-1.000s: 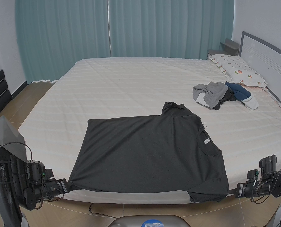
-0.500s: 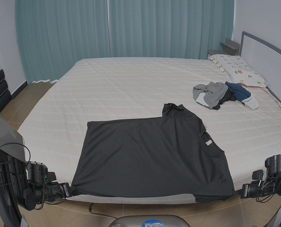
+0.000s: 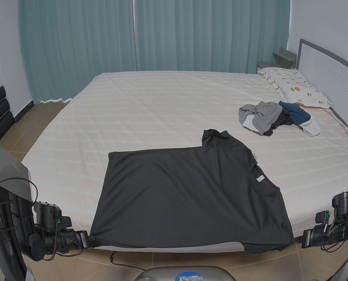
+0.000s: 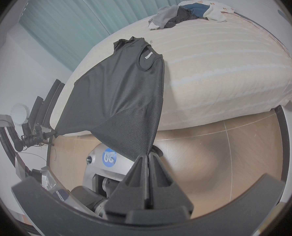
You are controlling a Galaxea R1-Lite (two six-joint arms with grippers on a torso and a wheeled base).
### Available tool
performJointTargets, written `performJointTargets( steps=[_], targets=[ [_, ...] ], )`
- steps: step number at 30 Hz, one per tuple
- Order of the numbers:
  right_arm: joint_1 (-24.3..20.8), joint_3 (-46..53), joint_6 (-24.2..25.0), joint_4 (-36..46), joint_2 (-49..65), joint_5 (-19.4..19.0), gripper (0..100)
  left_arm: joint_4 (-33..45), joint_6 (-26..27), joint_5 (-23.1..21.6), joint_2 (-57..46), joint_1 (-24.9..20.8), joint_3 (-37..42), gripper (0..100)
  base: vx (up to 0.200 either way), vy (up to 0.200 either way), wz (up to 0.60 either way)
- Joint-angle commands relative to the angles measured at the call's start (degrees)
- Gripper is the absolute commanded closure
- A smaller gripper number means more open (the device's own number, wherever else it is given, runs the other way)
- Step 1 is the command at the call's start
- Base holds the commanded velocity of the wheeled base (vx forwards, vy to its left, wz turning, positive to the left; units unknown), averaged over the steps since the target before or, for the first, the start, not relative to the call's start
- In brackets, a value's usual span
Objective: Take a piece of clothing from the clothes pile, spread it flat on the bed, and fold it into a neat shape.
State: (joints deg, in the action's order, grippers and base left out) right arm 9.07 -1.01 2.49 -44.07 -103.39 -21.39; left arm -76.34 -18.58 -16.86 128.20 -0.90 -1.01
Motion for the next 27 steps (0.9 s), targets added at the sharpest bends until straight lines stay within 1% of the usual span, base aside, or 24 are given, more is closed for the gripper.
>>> performJointTargets(
  steps=[1,7,11,15,19,22,24,25,27],
  targets=[
    [0.69,1.01,-1.78,2.41,1.44,0.12,100,2.25,1.62,-0.02,-1.90,0.11,0.92,100,0.000,0.000,0.00],
    [1.92,1.01,-4.42,4.52,1.44,0.12,100,4.27,2.23,0.07,-1.99,0.11,0.92,100,0.000,0.000,0.00],
    [2.18,1.01,-4.42,4.87,1.44,0.12,100,5.50,3.11,0.16,-2.78,0.11,0.92,100,0.000,0.000,0.00],
    [2.27,1.01,-5.04,6.10,2.14,0.12,100,8.75,3.90,0.16,-4.71,0.11,0.92,100,0.000,0.000,0.00],
    [2.27,0.92,-4.86,5.40,3.28,-0.58,100,7.87,2.76,-0.19,-6.64,0.29,0.40,100,0.000,0.000,0.00],
    [2.18,0.22,-4.42,4.17,4.25,-1.02,100,7.69,0.21,-0.19,-7.96,0.46,-1.19,100,0.000,0.000,0.00],
    [1.74,-1.10,-3.37,2.58,4.78,-1.90,100,7.69,-4.54,-0.10,-9.10,0.02,-3.47,100,0.000,0.000,0.00],
    [1.74,-1.27,-3.10,2.41,4.78,-1.90,100,7.69,-5.06,-0.10,-9.19,0.02,-3.73,100,0.000,0.000,0.00],
    [1.56,-3.65,0.15,1.18,5.30,-1.90,100,7.69,-8.23,-0.10,-10.60,0.02,-6.20,100,0.000,0.000,0.00]
  ],
)
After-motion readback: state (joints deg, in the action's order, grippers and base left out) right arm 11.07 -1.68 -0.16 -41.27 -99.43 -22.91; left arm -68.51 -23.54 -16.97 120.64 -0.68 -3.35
